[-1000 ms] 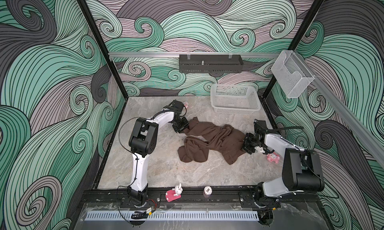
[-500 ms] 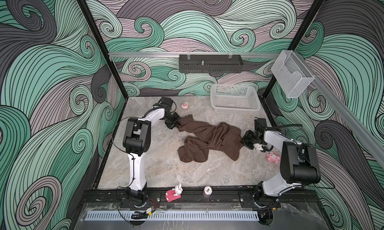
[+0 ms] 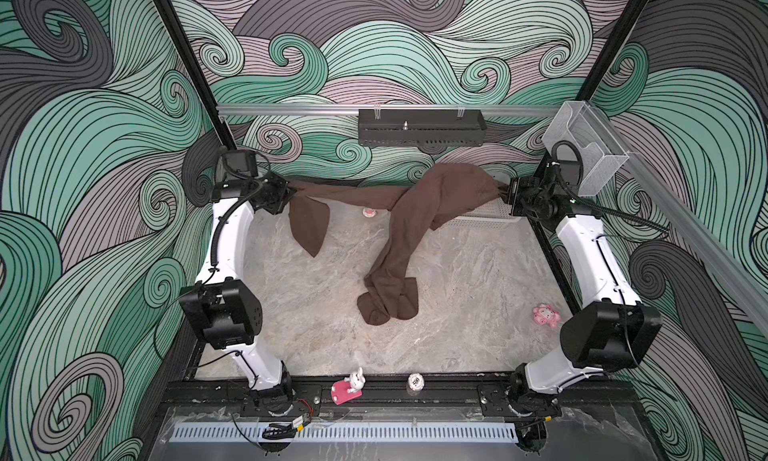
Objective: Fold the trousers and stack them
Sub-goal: 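Lift and stretch the trousers apart with both grippers, then lower them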
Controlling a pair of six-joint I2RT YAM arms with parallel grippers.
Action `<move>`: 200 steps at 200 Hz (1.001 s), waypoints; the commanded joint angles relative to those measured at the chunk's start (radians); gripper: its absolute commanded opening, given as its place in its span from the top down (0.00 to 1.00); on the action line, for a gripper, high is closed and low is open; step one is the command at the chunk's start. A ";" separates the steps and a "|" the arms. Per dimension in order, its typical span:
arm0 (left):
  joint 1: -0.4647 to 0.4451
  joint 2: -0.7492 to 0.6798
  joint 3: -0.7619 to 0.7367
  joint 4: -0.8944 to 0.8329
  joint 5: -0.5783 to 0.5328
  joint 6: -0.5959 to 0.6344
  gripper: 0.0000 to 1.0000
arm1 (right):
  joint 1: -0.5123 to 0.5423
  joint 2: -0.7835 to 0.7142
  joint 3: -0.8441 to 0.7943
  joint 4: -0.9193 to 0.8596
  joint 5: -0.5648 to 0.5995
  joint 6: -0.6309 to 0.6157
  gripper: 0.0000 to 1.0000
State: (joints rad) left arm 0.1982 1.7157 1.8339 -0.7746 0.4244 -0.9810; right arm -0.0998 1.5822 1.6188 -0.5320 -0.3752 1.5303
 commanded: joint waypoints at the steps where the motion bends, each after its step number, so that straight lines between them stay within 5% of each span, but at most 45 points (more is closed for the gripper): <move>1: 0.050 -0.037 0.014 -0.091 -0.078 -0.025 1.00 | -0.012 -0.050 -0.017 -0.049 0.067 -0.141 1.00; 100: 0.099 -0.188 -0.568 0.062 -0.124 -0.004 1.00 | -0.020 -0.375 -0.770 0.113 0.422 -0.391 1.00; 119: 0.098 -0.180 -0.638 0.092 -0.090 0.014 1.00 | -0.020 -0.394 -0.823 0.064 0.412 -0.391 0.75; 134: 0.093 -0.173 -0.656 0.083 -0.075 0.035 0.75 | -0.019 -0.396 -0.815 0.003 0.402 -0.386 0.45; 148: 0.083 -0.175 -0.654 0.064 -0.069 0.062 0.51 | -0.019 -0.395 -0.781 -0.075 0.413 -0.373 0.32; 177: 0.008 -0.200 -0.612 -0.009 -0.065 0.129 0.26 | -0.019 -0.395 -0.725 -0.167 0.386 -0.316 0.26; 200: -0.090 -0.237 -0.595 -0.095 -0.083 0.165 0.17 | -0.020 -0.380 -0.739 -0.195 0.286 -0.227 0.26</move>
State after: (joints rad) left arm 0.1967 1.5494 1.1900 -0.7685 0.3618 -0.8856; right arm -0.1173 1.2026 0.8787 -0.6338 -0.0162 1.2102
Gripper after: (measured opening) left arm 0.811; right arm 0.739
